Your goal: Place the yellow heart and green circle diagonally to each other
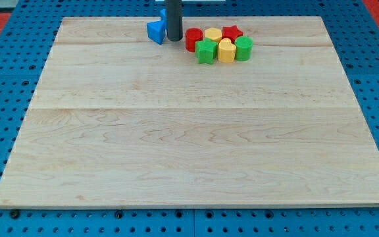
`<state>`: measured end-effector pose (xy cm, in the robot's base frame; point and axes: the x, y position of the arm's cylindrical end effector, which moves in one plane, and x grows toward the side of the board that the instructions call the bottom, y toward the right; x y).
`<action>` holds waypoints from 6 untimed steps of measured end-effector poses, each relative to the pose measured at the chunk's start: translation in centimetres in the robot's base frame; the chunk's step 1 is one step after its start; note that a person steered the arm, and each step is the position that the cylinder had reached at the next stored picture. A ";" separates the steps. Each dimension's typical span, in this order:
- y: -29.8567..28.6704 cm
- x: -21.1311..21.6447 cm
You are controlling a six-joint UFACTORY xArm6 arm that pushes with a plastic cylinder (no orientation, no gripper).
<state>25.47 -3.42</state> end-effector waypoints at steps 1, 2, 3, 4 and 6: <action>0.0 0.0; 0.4 0.0; 0.4 0.0; 0.3 0.6; 2.4 3.2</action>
<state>28.63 -1.05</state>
